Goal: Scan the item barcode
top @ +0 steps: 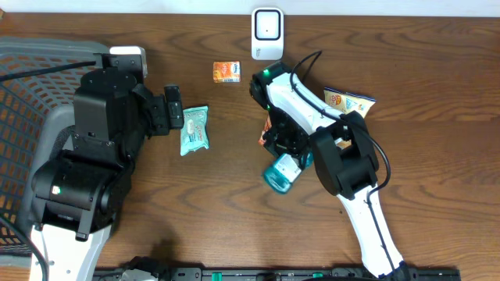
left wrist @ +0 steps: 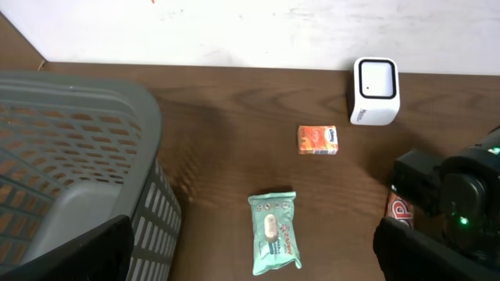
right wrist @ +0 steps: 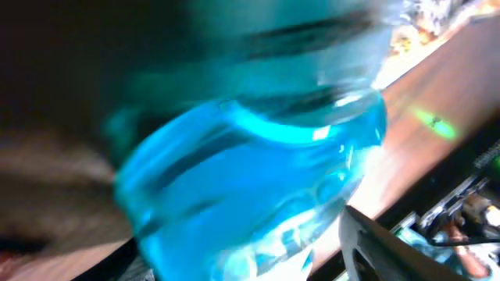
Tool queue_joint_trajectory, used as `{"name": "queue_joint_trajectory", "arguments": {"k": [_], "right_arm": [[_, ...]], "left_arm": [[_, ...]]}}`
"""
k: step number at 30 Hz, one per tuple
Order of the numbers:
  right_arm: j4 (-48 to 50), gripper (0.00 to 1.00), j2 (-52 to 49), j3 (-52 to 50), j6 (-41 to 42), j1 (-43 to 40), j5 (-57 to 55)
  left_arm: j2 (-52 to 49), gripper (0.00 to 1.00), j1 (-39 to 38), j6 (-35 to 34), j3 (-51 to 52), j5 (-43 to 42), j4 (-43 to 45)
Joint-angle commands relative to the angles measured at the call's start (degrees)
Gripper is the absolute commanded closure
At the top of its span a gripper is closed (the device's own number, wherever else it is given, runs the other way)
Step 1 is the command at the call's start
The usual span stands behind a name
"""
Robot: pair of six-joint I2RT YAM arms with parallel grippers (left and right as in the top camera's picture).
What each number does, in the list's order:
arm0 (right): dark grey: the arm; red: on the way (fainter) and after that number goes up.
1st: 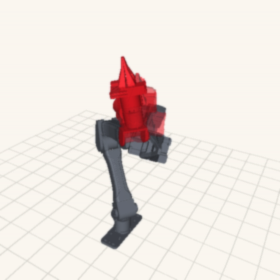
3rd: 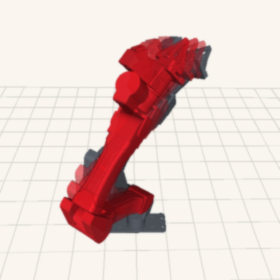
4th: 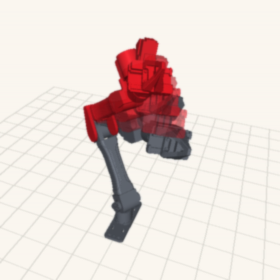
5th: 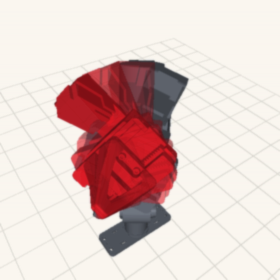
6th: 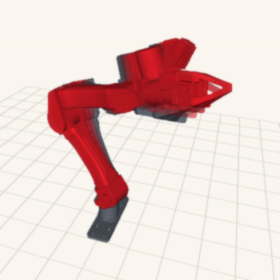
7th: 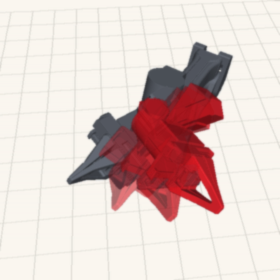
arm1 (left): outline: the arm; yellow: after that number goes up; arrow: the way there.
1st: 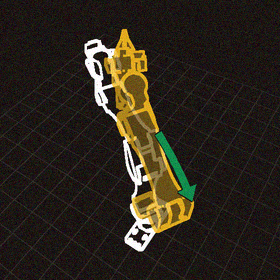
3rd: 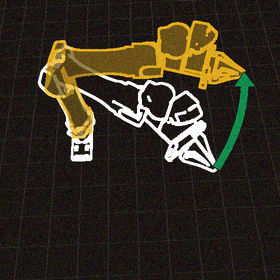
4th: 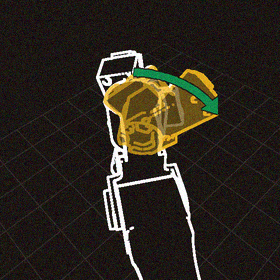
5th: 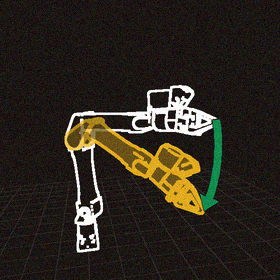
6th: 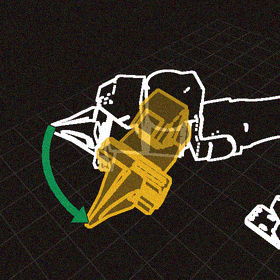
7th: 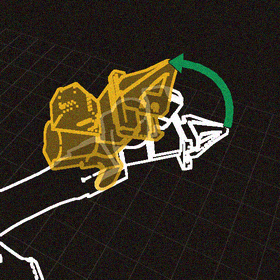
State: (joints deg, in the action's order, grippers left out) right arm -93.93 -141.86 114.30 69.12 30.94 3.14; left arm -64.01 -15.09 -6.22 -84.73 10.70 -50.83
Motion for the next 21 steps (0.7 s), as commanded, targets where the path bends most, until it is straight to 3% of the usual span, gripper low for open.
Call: {"name": "queue_joint_trajectory", "arguments": {"k": [1,5,15,21], "right_arm": [[3.1,0.41,-4.5,-6.4,3.3,-0.6,-4.5],[5.7,0.48,-4.5,-11.0,3.2,-0.5,-4.5],[7.4,0.83,-4.3,-10.3,-2.8,-0.6,-2.2],[5.3,0.86,-3.5,-4.8,-4.5,-0.6,0.5]], "left_arm": [[0.0,0.02,0.3,-0.5,0.0,0.5,-0.1],[0.0,0.02,0.3,-0.5,0.0,0.5,-0.1],[0.0,0.02,0.3,-0.5,0.0,0.5,-0.1],[-0.1,0.02,0.3,-0.5,0.0,0.5,-0.1]]}}
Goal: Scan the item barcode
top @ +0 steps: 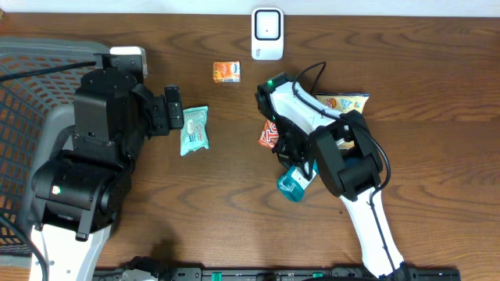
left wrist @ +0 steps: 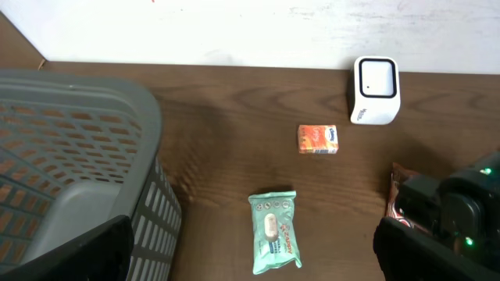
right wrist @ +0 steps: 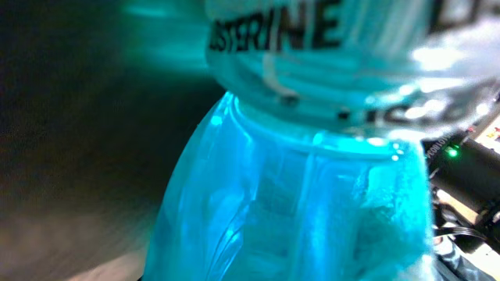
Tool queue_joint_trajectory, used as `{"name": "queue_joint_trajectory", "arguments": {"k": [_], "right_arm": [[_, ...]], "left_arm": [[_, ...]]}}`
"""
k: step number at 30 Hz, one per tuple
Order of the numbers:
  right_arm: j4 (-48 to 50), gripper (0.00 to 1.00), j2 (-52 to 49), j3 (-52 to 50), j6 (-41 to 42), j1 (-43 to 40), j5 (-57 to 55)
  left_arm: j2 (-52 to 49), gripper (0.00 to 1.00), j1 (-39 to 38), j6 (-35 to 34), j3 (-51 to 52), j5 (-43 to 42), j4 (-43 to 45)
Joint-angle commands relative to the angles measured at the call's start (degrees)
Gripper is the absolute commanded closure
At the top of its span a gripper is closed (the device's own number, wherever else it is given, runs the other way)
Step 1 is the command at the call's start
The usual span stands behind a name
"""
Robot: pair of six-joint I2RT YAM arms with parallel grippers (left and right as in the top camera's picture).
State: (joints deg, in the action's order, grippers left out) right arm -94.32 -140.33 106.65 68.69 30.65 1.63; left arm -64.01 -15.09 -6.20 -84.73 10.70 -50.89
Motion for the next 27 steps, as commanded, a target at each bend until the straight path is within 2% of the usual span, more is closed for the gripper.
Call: {"name": "queue_joint_trajectory", "arguments": {"k": [1,8,15,24,27], "right_arm": [[4.6,0.86,-4.9,4.9,-4.1,-0.3,1.8],[3.7,0.85,-4.3,18.7,-6.6,-0.4,0.8],[15.8,0.84,-4.3,17.8,-4.9,1.0,-1.9],[14.6,0.61,-4.3,17.3,-4.0,2.6,-1.6],[13.5,0.58,-4.3,17.4,-4.0,2.6,-1.2]], "left_arm": [[-0.1,0.02,0.3,-0.5,0.0,0.5,0.0],[-0.3,0.02,0.3,-0.5,0.0,0.5,0.0],[-0.3,0.02,0.3,-0.5,0.0,0.5,-0.1],[-0.3,0.02,0.3,0.1,0.0,0.5,-0.1],[-0.3,0.02,0.3,0.1,0.0,0.5,-0.1]]}}
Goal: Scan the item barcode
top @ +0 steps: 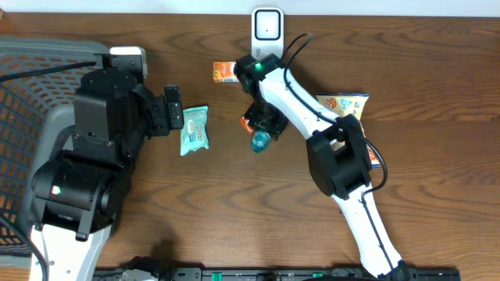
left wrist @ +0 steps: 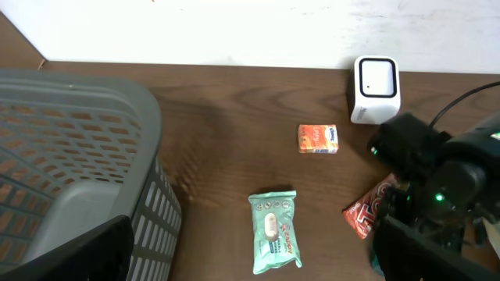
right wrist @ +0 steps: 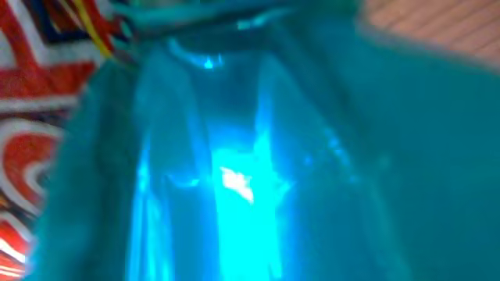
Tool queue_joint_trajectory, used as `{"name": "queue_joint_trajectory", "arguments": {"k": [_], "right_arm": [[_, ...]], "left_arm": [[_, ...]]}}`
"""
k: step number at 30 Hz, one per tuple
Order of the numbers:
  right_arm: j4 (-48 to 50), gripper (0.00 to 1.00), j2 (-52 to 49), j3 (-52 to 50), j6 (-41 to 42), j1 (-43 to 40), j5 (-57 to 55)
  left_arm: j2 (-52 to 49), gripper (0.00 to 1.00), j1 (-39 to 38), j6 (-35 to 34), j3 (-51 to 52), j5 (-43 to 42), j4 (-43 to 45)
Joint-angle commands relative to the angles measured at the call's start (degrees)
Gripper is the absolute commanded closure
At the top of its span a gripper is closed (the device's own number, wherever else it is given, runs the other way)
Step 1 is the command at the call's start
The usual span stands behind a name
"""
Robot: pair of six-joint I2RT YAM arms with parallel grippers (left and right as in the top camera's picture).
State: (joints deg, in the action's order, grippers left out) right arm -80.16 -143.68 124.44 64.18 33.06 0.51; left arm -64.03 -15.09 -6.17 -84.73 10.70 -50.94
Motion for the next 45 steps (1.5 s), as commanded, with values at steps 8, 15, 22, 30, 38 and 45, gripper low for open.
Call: {"name": "queue_joint_trajectory", "arguments": {"k": [8,15,22,30,38,45], "right_arm": [[-1.7,0.57,-1.0,0.0,0.4,-0.1,1.6],[-5.8,0.58,-1.0,4.1,-1.3,-0.1,1.6],[-10.0,0.55,-1.0,9.5,-3.6,0.1,2.3],[-10.7,0.55,-1.0,9.3,-3.6,1.5,5.2],[-10.7,0.57,-1.0,9.3,-3.4,2.3,1.9],[-10.7,0.58,-1.0,9.4,-4.1,-0.9,1.5]], "left_arm": [[-0.3,0.02,0.3,0.1,0.0,0.5,0.0],[-0.3,0.02,0.3,0.1,0.0,0.5,0.0],[-0.3,0.02,0.3,0.1,0.0,0.5,-0.1],[-0.3,0.02,0.3,0.1,0.0,0.5,-0.3],[-0.3,0.02,0.3,0.1,0.0,0.5,-0.9],[-0.3,0.02,0.3,0.1,0.0,0.5,-1.1]]}}
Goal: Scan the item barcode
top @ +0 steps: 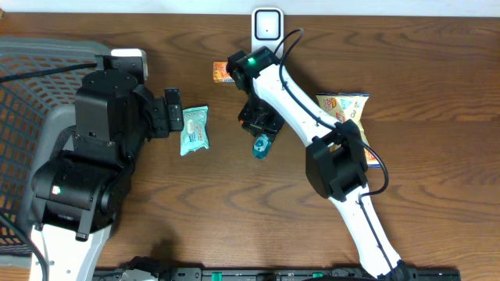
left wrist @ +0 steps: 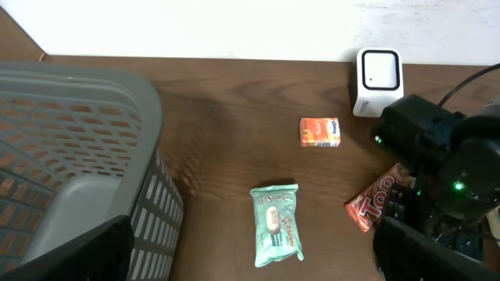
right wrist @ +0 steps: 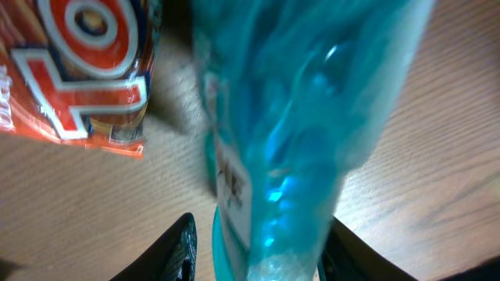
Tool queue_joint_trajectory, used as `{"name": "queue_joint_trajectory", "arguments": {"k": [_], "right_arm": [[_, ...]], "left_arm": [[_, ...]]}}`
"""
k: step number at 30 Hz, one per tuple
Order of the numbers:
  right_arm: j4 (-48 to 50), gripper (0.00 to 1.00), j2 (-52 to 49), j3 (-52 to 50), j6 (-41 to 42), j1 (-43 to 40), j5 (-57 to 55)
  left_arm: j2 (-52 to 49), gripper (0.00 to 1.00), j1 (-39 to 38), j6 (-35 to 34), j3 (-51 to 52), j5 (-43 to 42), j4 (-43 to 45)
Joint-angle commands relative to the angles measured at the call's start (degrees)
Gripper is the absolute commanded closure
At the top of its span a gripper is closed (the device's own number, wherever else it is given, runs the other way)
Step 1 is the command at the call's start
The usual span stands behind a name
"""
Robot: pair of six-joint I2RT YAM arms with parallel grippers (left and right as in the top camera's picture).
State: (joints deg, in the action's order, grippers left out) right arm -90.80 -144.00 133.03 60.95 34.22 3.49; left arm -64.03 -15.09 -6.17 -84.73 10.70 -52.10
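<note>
A blue mouthwash bottle sits between the fingers of my right gripper, which is shut on it just above the table. The bottle's white label faces left in the right wrist view. The white scanner stands at the far edge, beyond the gripper. My left gripper is open, left of the green wipes pack.
A red snack pack lies against the bottle. An orange box sits near the scanner, and a yellow snack bag lies to the right. The grey basket fills the left side.
My right gripper has shifted slightly left with the bottle still in it. The bottle now points toward the near side, with bare wood showing around it. The left arm has barely moved.
The right gripper held the blue bottle low at mid table, right of centre, and stayed there a moment later. Then it held the bottle farther back and left, closer to the scanner, with the red pack shifted along. Now it stands there, slightly left.
</note>
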Motion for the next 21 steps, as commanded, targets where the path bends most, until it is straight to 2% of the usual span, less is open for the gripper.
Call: {"name": "queue_joint_trajectory", "arguments": {"k": [1,10,18,21], "right_arm": [[-0.1,0.59,-0.6,0.9,-1.5,-2.6,-1.4],[0.4,0.64,-0.6,1.0,-4.4,-5.0,1.2],[1.3,0.61,-0.6,1.0,-4.2,-3.4,0.9],[1.4,0.64,-0.6,1.0,-3.5,-3.0,-1.1]], "left_arm": [[-0.3,0.02,0.3,0.1,0.0,0.5,0.0],[-0.4,0.02,0.3,0.1,0.0,0.5,0.1],[-0.4,0.02,0.3,0.1,0.0,0.5,0.1],[-0.4,0.02,0.3,0.1,0.0,0.5,0.0]]}}
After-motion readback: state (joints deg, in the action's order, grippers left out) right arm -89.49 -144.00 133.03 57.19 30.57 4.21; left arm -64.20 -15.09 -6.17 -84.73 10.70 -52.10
